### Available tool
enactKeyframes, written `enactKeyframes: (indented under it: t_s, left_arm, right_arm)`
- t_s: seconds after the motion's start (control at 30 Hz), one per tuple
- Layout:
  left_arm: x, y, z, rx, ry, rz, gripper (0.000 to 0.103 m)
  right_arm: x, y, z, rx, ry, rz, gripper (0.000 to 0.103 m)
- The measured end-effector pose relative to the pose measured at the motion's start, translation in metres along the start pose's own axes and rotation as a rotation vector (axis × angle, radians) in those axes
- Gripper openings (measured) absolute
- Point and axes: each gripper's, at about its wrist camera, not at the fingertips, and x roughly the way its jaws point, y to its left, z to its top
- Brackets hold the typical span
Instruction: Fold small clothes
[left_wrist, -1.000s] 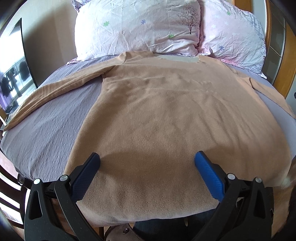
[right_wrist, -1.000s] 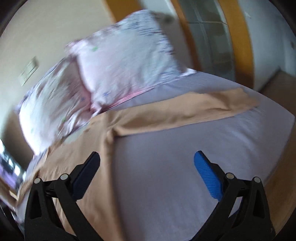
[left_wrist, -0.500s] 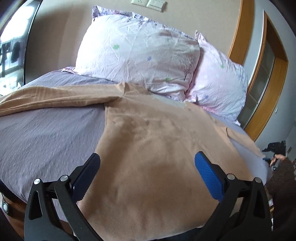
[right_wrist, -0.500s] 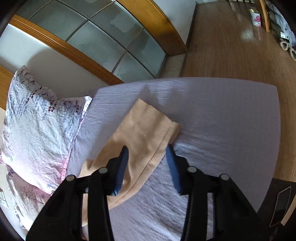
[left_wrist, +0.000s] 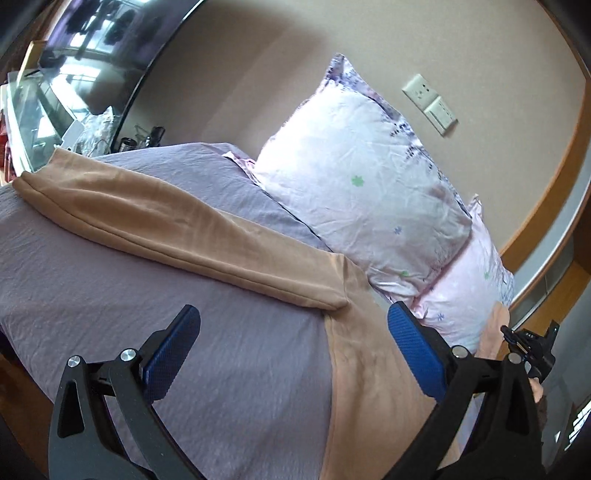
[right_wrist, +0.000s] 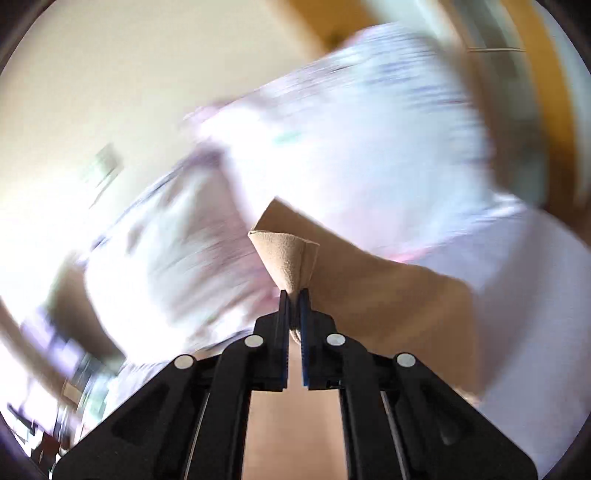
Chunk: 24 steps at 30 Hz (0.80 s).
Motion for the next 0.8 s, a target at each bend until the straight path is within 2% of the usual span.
enactKeyframes:
  t_s: [0.07,0.13,0.23,0.27,0.3,0.37,0.6,0.8]
  left_arm:
    - [-0.003,0.009,0.009,-0.030,-0.019,0.034,0.102]
    - [-0.003,0.018,0.017,-0.064,-0.022,0.061,0.101]
    - [-0.001,0.038,0.027,-0.134,-0.016,0.106,0.098]
    - [-0.002,0.045,0.029,-0.151,-0.016,0.118,0.095]
    - [-0.001,0.053,0.032,-0.174,-0.014,0.139,0.092]
    - [0.001,0.068,0.038,-0.218,-0.008,0.158,0.088]
    - [0.004,0.113,0.046,-0.432,0.027,0.216,0.079]
    - [0.011,0.120,0.057,-0.516,0.052,0.270,0.077]
  right_arm:
    - [0.048,0.066,-0.025,-0.093,0.114,0.140,0.005]
    - [0.100,0.120,-0.063,-0.183,0.279,0.219,0.007]
    - [0.150,0.161,-0.125,-0.235,0.546,0.278,0.028]
    - [0.151,0.164,-0.135,-0.231,0.567,0.294,0.042]
    - [0.148,0.164,-0.140,-0.229,0.556,0.305,0.053]
    - [0.142,0.158,-0.137,-0.240,0.500,0.293,0.064]
    - [0.126,0.103,-0.104,-0.173,0.448,0.237,0.071]
    - [0.119,0.082,-0.105,-0.076,0.457,0.290,0.074]
